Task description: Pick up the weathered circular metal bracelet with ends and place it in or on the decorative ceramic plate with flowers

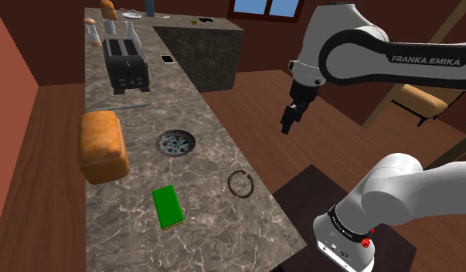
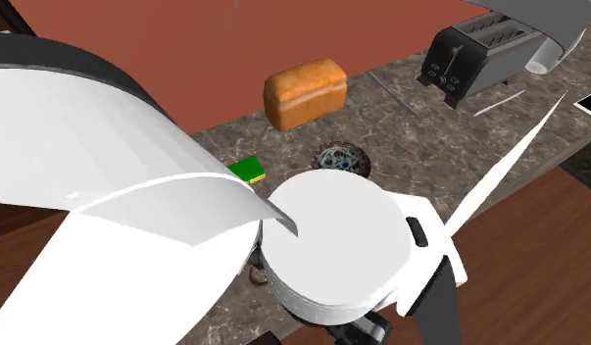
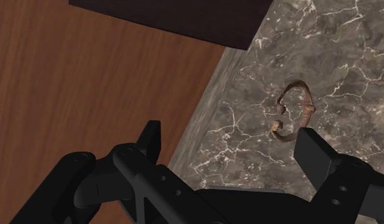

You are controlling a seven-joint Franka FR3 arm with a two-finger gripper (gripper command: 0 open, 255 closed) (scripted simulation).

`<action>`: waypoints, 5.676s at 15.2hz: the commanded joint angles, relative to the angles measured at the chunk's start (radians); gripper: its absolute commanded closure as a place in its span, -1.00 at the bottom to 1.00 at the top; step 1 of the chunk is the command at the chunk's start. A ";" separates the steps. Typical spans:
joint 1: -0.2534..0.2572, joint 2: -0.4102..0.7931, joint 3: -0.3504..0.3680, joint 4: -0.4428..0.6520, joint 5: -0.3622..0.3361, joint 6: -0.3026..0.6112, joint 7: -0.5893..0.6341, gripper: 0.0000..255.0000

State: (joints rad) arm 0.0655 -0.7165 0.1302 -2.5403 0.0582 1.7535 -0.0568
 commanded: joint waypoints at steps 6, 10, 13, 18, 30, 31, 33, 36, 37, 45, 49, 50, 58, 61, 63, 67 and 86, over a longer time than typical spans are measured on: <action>0.059 0.128 0.136 -0.051 0.075 0.199 0.130 -1.00; 0.082 0.234 0.215 -0.049 0.097 0.314 0.208 -1.00; 0.092 0.328 0.276 -0.033 0.096 0.399 0.273 -1.00; 0.093 0.475 0.358 0.010 0.058 0.509 0.378 -1.00; 0.081 0.556 0.375 -0.035 0.022 0.629 0.408 -1.00; 0.081 0.556 0.375 -0.035 0.022 0.629 0.408 -1.00; 0.081 0.556 0.375 -0.035 0.022 0.629 0.408 -1.00; 0.081 0.556 0.375 -0.035 0.022 0.629 0.408 1.00; 0.081 0.556 0.375 -0.035 0.022 0.629 0.408 1.00; 0.074 0.584 0.368 -0.041 0.027 0.639 0.397 -1.00; 0.057 0.659 0.353 -0.057 0.027 0.677 0.379 -1.00; 0.056 0.672 0.354 -0.062 0.019 0.694 0.385 -1.00; 0.052 0.751 0.352 -0.081 -0.036 0.784 0.426 -1.00; 0.052 0.751 0.352 -0.081 -0.036 0.784 0.426 -1.00; 0.052 0.751 0.352 -0.081 -0.036 0.784 0.426 -1.00; 0.052 0.751 0.352 -0.081 -0.036 0.784 0.426 1.00; 0.067 0.557 0.346 -0.049 0.081 0.574 0.341 1.00</action>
State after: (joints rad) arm 0.1303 -0.1452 0.4780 -2.5928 0.1330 2.3451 0.2886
